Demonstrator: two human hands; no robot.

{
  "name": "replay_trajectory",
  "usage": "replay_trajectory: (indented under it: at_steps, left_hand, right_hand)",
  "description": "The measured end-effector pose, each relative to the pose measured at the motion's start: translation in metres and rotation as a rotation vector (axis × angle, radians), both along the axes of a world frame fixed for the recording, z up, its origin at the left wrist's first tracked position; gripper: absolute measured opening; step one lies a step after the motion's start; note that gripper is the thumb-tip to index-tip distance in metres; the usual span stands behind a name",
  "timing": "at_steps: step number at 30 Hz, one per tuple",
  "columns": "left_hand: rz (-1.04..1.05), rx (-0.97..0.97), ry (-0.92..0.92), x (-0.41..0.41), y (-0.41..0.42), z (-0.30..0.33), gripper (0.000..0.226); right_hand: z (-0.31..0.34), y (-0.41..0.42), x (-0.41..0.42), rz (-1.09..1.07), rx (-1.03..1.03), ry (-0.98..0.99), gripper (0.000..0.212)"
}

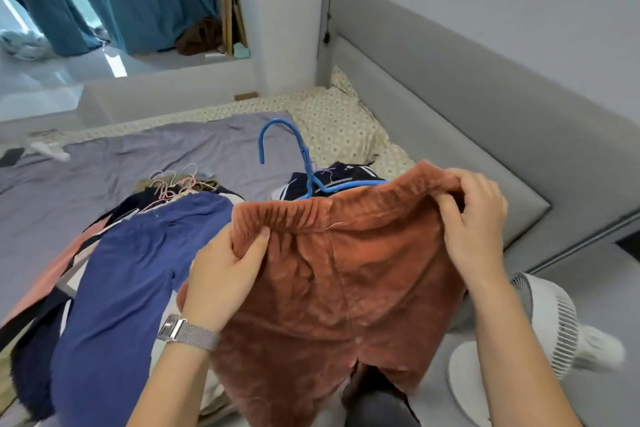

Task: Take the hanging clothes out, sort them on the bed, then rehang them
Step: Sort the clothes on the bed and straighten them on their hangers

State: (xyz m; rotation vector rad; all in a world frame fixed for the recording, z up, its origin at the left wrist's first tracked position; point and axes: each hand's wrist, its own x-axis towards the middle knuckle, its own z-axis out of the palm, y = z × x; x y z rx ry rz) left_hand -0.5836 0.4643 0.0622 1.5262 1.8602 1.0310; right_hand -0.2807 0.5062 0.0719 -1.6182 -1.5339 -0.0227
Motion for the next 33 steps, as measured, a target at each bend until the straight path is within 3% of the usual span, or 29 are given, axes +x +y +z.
replay_trajectory:
  at_steps: [8, 12, 17, 19, 23, 27, 33]
  left_hand:
    - [-0.094, -0.179, 0.029, 0.044, 0.119, -0.064, 0.006]
    - [-0.083, -0.211, 0.037, 0.065, 0.217, -0.061, 0.006]
    - [0.008, -0.151, 0.110, 0.081, 0.340, -0.058, 0.008]
    - [0.023, -0.180, 0.144, 0.082, 0.387, -0.085, 0.012]
    - [-0.066, -0.381, 0.315, 0.059, 0.461, -0.161, 0.054]
    - [-0.008, -0.595, 0.487, 0.030, 0.477, -0.220, 0.045]
    - [0.060, -0.706, 0.396, 0.001, 0.426, -0.269, 0.037]
  right_hand:
    - [-0.079, 0.131, 0.042, 0.022, -0.128, 0.049, 0.033]
    - [-0.082, 0.230, 0.069, 0.087, -0.179, 0.095, 0.034]
    - [-0.090, 0.355, 0.090, 0.178, -0.287, 0.105, 0.017]
    - [-0.121, 0.404, 0.091, 0.243, -0.402, 0.099, 0.008]
    - [-0.209, 0.487, 0.083, 0.274, -0.661, 0.041, 0.014]
    - [-0.270, 0.537, 0.064, 0.226, -0.828, -0.152, 0.023]
    - [-0.333, 0.572, 0.052, 0.112, -1.138, -0.291, 0.029]
